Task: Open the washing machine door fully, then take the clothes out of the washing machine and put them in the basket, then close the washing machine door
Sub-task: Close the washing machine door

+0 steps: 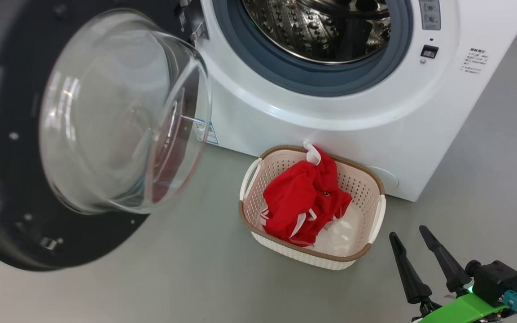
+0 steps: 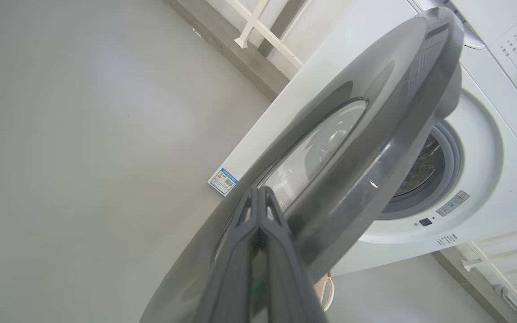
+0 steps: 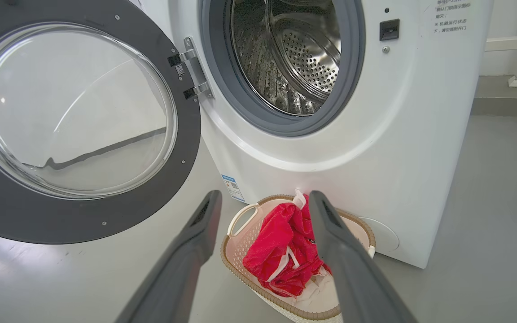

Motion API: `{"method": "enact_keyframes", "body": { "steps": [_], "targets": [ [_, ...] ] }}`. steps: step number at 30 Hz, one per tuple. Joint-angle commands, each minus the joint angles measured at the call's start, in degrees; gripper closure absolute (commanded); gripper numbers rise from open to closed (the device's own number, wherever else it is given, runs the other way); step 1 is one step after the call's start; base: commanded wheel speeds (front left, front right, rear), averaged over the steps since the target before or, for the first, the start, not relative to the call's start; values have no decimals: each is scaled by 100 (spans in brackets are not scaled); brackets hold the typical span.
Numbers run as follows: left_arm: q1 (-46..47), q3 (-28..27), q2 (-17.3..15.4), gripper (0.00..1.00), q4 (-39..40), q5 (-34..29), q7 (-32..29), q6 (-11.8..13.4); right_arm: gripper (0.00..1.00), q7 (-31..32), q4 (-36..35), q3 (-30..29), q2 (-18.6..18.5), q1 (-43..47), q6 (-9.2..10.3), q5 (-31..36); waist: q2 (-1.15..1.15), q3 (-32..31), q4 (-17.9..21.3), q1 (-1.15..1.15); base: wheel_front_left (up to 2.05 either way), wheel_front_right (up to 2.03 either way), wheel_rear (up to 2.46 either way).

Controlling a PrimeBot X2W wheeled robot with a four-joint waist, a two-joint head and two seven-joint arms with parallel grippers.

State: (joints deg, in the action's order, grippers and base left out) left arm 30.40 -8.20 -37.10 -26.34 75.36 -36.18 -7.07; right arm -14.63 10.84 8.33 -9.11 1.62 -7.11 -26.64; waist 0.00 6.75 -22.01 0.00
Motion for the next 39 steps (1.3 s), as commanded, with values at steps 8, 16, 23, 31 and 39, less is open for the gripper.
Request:
{"method": "enact_keyframes", "body": {
  "steps": [8, 16, 23, 31, 39],
  "targets": [
    [-431, 174, -253, 100, 1194, 302, -251, -42, 0, -37, -126, 78, -1, 13, -37, 44, 0, -147, 63, 0, 0, 0, 0],
    [-626, 513, -207, 100, 1953, 451, -107, -42, 0, -37, -131, 69, 8, 4, -37, 42, 0, -182, 155, 0, 0, 0, 0],
    [-634, 911, -162, 100, 2482, 471, 60, -42, 0, -37, -151, 52, 25, -18, -37, 41, 0, -150, 269, 0, 0, 0, 0],
    [-397, 1463, -29, 100, 2978, 409, 436, -42, 0, -37, -143, 39, 34, -25, -37, 41, 0, -150, 394, 0, 0, 0, 0],
    [-259, 1888, 16, 100, 3015, 386, 832, -42, 0, -37, -142, 51, 41, -17, -37, 29, 0, -176, 469, 0, 0, 0, 0]
  ]
}}
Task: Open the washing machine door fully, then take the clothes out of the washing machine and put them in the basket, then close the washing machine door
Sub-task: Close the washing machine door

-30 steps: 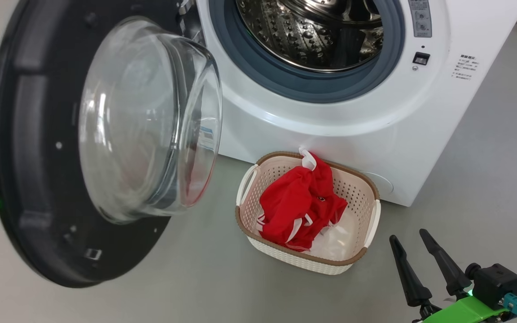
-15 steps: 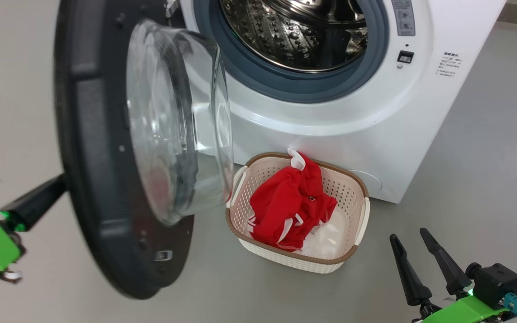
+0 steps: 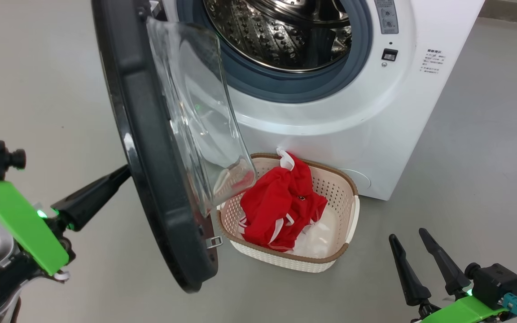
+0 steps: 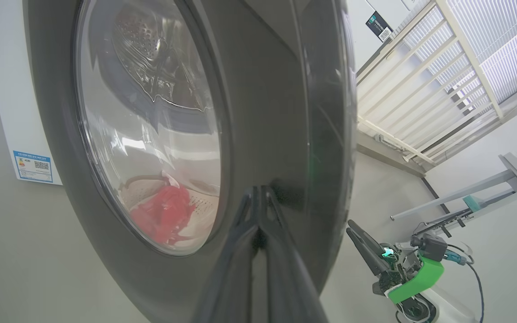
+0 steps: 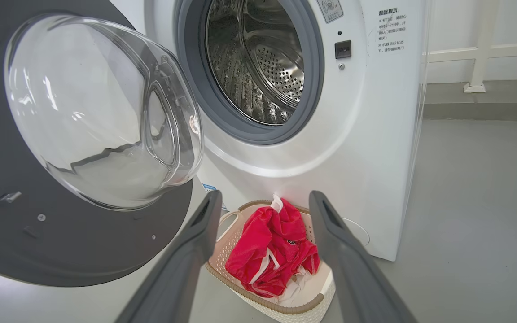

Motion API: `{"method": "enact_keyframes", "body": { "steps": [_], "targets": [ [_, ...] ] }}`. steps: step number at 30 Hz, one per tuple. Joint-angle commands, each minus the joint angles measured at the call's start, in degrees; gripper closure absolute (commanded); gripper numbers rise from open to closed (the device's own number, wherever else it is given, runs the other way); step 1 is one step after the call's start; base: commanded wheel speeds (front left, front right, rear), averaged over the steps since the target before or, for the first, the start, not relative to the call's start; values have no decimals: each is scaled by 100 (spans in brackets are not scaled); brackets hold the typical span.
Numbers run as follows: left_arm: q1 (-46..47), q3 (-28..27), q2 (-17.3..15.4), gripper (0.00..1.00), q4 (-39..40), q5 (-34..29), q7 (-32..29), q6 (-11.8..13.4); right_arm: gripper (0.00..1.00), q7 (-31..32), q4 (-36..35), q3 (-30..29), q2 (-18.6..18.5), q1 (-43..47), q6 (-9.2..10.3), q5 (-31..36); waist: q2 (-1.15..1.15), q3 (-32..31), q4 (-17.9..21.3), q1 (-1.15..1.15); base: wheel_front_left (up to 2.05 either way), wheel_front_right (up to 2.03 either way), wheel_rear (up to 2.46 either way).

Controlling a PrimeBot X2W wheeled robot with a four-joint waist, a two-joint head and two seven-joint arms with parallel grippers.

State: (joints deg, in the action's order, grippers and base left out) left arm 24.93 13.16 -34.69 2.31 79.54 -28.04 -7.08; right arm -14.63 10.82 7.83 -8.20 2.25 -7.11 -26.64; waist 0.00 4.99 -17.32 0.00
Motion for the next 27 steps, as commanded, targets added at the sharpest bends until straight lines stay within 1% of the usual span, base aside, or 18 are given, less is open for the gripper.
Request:
{"method": "enact_keyframes", "body": {
  "steps": [1, 9, 21, 23, 25, 27],
  "targets": [
    [285, -218, -246, 100, 118, -45, 73, -41, 0, -37, -140, 101, -53, -80, -37, 28, 0, -3, 6, 0, 0, 0, 0],
    [52, -87, -358, 100, -217, 18, 546, -41, 0, -37, -119, 112, -32, -14, -37, 32, 0, -130, -17, 0, 0, 0, 0],
    [-666, -49, -435, 100, -540, 161, 1461, -41, 0, -37, -115, 178, -42, 33, -37, 40, 0, -262, -182, 0, 0, 0, 0],
    [-804, -55, -434, 89, -577, 180, 1641, -41, 0, -37, -115, 189, -49, 26, -37, 40, 0, -262, -200, 0, 0, 0, 0],
    [-872, -53, -427, 88, -595, 201, 1721, -41, 0, -37, -114, 190, -53, 19, -37, 39, 0, -259, -213, 0, 0, 0, 0],
    [-997, -29, -421, 77, -646, 220, 1864, -41, 0, -37, -115, 193, -59, 9, -37, 37, 0, -257, -240, 0, 0, 0, 0]
  ]
}}
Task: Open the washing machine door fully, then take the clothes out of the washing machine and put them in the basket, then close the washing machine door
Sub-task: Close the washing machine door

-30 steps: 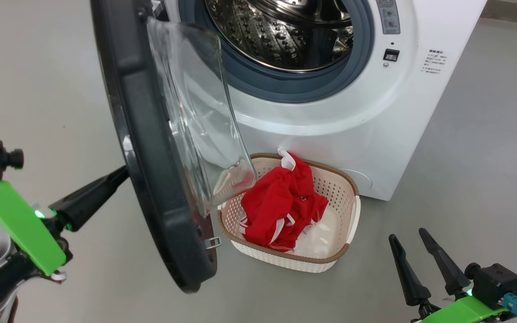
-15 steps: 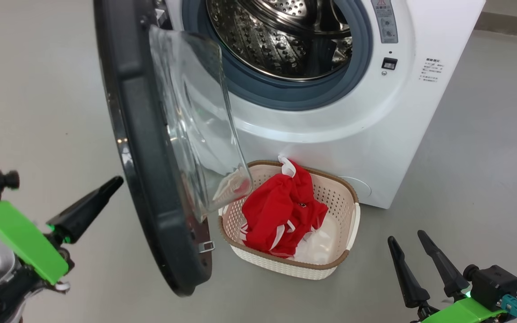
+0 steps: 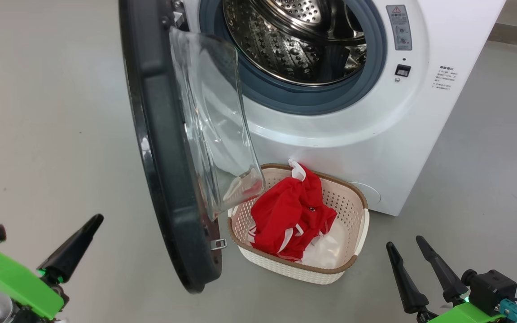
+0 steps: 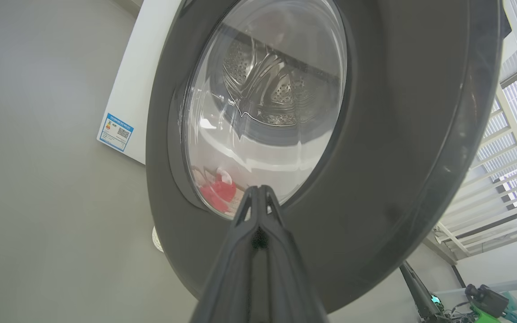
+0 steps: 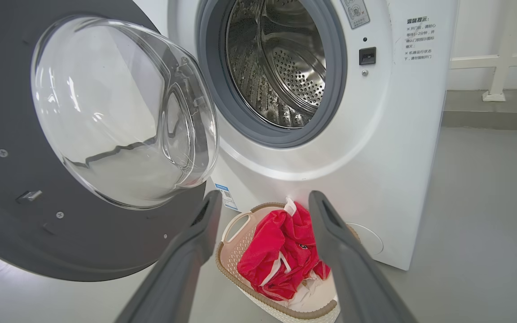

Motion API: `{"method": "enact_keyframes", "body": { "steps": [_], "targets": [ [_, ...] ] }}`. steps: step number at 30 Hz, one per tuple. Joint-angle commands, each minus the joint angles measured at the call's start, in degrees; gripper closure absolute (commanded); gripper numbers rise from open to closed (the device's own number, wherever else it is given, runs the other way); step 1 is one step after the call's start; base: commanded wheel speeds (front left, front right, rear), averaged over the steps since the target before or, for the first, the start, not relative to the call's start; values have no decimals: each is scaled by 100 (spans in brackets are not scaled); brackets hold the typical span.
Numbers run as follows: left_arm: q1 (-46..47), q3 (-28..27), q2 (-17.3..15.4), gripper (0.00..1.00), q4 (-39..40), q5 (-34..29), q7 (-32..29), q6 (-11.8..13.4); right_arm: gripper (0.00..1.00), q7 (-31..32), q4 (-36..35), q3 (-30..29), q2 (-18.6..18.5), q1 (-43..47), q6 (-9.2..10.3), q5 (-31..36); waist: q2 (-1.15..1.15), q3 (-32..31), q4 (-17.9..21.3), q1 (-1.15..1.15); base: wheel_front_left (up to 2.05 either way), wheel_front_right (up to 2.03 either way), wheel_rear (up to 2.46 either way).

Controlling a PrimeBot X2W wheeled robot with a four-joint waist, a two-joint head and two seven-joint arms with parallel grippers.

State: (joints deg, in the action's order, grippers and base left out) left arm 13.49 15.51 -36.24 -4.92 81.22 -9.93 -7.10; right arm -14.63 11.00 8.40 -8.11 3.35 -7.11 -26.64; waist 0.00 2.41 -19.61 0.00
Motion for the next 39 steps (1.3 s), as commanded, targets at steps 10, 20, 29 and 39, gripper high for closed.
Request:
{"method": "enact_keyframes", "body": {
  "steps": [10, 20, 29, 39],
  "targets": [
    [-373, -102, -130, 14, -316, 196, 783, -38, 0, -37, -123, 167, -102, -144, -37, 25, 0, 15, -73, 0, 0, 0, 0],
    [-711, 185, 81, 0, -838, 155, 1536, -38, 0, -37, -107, 144, -129, -148, -37, 27, 0, 15, -94, 0, 0, 0, 0],
    [-810, 458, 234, 0, -1420, -153, 2323, -38, 0, -37, -86, 95, -150, -148, -37, 24, 0, 4, -105, 0, 0, 0, 0],
    [-900, -321, 725, 0, -1693, -1954, 2490, -38, 0, -37, -141, -158, -156, -121, -37, 33, 0, 30, -63, 0, 0, 0, 0]
  ]
}}
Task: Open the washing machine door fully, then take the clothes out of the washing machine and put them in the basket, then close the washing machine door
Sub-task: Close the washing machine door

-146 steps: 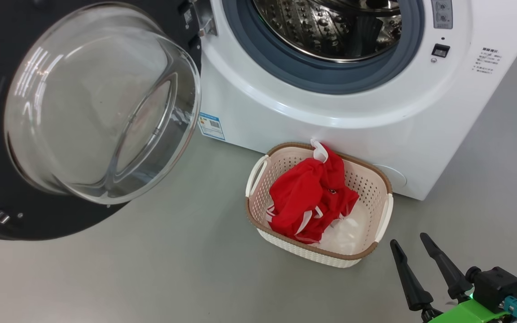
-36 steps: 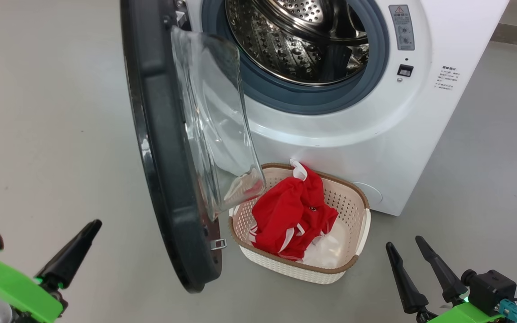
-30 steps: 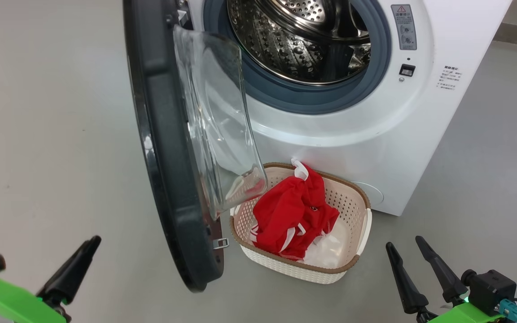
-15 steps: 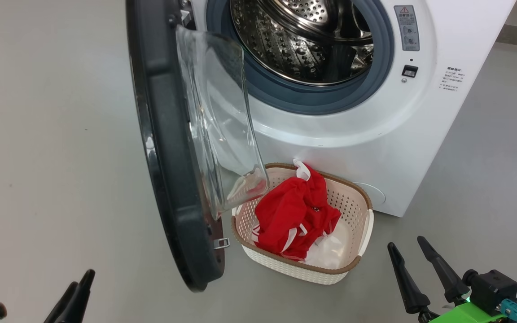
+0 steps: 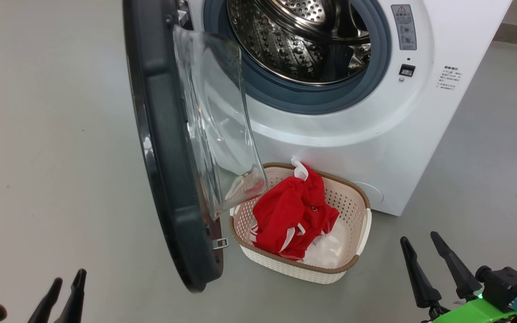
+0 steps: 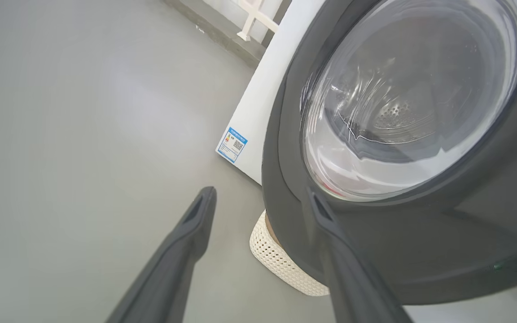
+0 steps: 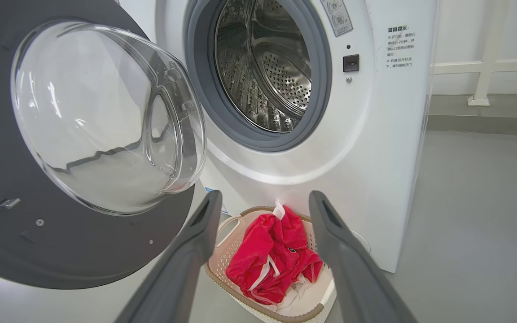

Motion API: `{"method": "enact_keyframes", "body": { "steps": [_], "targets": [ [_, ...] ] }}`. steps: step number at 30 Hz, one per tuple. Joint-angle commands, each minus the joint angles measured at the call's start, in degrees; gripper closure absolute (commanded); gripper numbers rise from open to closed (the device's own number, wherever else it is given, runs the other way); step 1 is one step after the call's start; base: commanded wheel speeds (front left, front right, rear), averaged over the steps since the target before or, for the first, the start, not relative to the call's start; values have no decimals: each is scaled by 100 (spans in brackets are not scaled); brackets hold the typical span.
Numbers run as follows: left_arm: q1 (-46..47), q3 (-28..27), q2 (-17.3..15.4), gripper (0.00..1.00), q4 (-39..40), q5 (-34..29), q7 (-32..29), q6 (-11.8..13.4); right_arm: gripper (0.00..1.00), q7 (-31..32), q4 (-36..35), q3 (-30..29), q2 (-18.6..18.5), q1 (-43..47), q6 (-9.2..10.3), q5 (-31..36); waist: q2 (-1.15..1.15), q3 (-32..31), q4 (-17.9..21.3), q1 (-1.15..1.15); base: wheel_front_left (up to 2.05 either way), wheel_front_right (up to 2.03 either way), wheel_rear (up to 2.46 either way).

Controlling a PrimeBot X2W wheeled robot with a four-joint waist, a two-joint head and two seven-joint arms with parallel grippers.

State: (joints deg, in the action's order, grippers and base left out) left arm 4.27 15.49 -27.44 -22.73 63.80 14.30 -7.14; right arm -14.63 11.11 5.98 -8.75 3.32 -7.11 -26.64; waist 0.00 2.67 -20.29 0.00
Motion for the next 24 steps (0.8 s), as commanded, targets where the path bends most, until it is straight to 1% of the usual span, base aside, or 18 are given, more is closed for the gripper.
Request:
{"method": "enact_keyframes", "body": {
  "steps": [1, 8, 11, 14, 19, 22, 24],
  "targets": [
    [23, -319, -155, 0, 88, -213, 67, -35, 0, -37, -152, 84, -92, -117, -37, 33, 0, 4, 5, 0, 0, 0, 0],
    [-274, -1365, 586, 0, 423, -1994, 69, -35, 0, -37, -208, -97, -95, -80, -37, 52, 0, 1, 34, 0, 0, 0, 0],
    [-379, -1659, 849, 0, 632, -2761, 69, -35, 0, -37, -238, -170, -95, -62, -37, 50, 0, 5, 37, 0, 0, 0, 0],
    [-455, -1893, 1079, 0, 852, -3398, 69, -35, 0, -37, -268, -231, -98, -44, -37, 50, 0, 5, 39, 0, 0, 0, 0],
    [-560, -2276, 1392, 0, 1252, -4332, 69, -35, 0, -37, -319, -341, -78, 13, -37, 47, 0, -18, 40, 0, 0, 0, 0],
    [-619, -2442, 1570, 0, 1455, -4710, 69, -35, 0, -37, -340, -369, -66, 47, -37, 41, 0, -34, 47, 0, 0, 0, 0],
    [-657, -2492, 1671, 0, 1517, -4840, 70, -35, 0, -37, -350, -378, -58, 70, -37, 41, 0, -38, 51, 0, 0, 0, 0]
  ]
}}
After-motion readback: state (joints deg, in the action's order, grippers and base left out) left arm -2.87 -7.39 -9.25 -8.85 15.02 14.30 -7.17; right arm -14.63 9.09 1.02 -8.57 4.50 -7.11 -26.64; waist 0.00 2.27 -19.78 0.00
